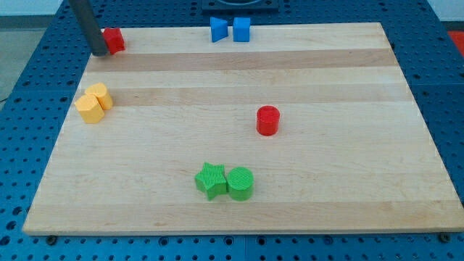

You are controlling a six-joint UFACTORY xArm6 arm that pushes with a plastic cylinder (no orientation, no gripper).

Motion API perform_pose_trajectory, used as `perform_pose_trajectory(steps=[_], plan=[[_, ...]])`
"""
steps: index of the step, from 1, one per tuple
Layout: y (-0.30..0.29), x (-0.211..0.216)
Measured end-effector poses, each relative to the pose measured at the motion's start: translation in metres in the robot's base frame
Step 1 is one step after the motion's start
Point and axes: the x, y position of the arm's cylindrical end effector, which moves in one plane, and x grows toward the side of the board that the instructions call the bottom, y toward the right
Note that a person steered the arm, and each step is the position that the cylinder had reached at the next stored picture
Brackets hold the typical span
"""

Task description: Push the red circle into the red star

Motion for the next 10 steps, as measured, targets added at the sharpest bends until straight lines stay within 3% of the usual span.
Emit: perform_pose_trajectory(steps=[2, 3, 7, 8, 9, 10], plan=[[0.003, -0.012], [0.025, 0.012], [0.367, 0.163], [0.426, 0.198], [0.405, 0.22], [0.324, 0.216]])
